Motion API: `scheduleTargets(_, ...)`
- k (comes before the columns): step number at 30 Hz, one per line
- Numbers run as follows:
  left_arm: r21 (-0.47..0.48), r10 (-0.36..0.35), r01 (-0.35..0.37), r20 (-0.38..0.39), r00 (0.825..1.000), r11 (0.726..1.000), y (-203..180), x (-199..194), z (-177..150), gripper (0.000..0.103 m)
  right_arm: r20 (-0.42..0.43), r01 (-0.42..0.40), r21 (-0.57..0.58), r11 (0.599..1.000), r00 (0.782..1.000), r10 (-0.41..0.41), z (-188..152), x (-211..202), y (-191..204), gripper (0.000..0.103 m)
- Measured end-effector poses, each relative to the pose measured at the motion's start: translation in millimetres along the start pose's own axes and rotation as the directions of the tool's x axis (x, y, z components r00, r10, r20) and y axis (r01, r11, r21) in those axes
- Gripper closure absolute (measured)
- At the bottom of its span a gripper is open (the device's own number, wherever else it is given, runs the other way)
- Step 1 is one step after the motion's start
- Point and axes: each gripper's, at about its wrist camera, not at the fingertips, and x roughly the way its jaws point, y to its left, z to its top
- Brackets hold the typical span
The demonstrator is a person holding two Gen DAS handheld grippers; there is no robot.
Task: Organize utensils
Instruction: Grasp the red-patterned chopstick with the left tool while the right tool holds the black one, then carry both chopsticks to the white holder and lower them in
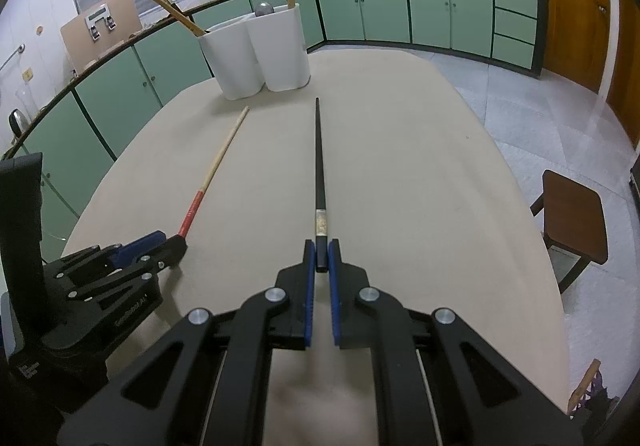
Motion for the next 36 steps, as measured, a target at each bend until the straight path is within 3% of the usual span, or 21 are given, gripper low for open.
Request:
scheduleTargets(3,-0.011,0.008,-0.008,0.0,1.0,1.0,2,0,1,0.097,0.001,-0.001,0.002,1.0,1.0,0.001,0,0,0,0.097)
scheduleTargets(16,-0.028,-0.006,0.006,0.012,1.0,1.0,6,-10,4,0.097,0.028,0.014,-0.029,0.999,1.0,-0.014,7,-9,3,0.097)
scheduleTargets(29,0.006,-0.021,0.02,0.16,0.987,1.0,13,-73,35,0.097,0.128,0.003,-0.066,0.998,0.992,0.006,42,-49,13,0.097)
scheduleTargets(36,0.026,-0.052,0.047,0.255,0.966,0.999,18,-106,67,0.097,0.174,-0.038,-0.082,0.996,0.983,0.052,78,-76,16,0.097)
